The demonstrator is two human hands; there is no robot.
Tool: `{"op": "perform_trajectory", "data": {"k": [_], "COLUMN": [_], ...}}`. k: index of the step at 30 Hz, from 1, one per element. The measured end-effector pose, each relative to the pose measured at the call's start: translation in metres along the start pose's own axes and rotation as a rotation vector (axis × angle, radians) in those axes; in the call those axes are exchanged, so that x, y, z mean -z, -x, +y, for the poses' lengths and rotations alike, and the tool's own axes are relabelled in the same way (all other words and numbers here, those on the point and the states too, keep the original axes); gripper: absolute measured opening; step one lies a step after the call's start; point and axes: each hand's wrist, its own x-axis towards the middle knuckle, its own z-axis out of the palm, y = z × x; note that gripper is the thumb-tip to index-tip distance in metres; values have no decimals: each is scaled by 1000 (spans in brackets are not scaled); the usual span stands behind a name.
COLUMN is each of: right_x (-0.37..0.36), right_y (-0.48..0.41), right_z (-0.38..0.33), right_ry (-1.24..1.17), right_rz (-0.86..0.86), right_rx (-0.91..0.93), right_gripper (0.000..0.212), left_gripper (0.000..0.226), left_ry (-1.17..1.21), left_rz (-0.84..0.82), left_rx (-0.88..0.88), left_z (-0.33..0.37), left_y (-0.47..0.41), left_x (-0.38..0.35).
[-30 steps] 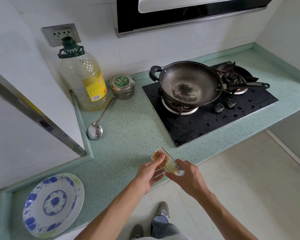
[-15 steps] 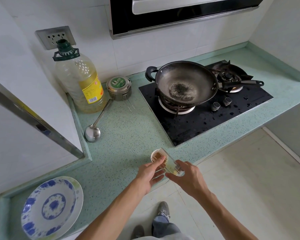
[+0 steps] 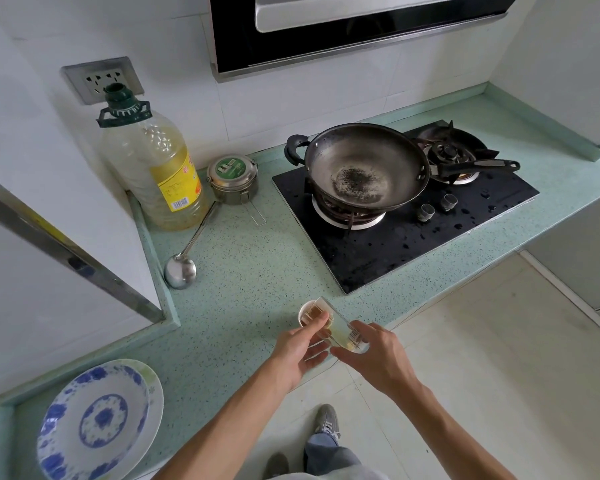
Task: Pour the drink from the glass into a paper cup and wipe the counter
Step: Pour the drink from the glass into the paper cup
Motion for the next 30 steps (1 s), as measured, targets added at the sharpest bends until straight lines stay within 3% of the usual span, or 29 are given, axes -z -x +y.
{"op": "perform_trajectory", "data": {"k": [9,15,23,30], "right_x": [5,6,11,17], "right_y": [4,5,3,3], "right_z": [-1,-9,-18,-25], "right_ry": [33,44,63,84], "right_rz": [7,59,122,143], "right_rx": [-12,11,33,38], "right_gripper": [56,87,90,87], "left_gripper": [72,57,36,40], "left_ry": [25,48,94,158], "left_rz": [-18,-42,-88,-140], "left_rx": [25,46,58,62], "left_z": [-3,1,5,7], "left_y": [-3,1,6,11], "left_x": [-1,-1,-2,-2]}}
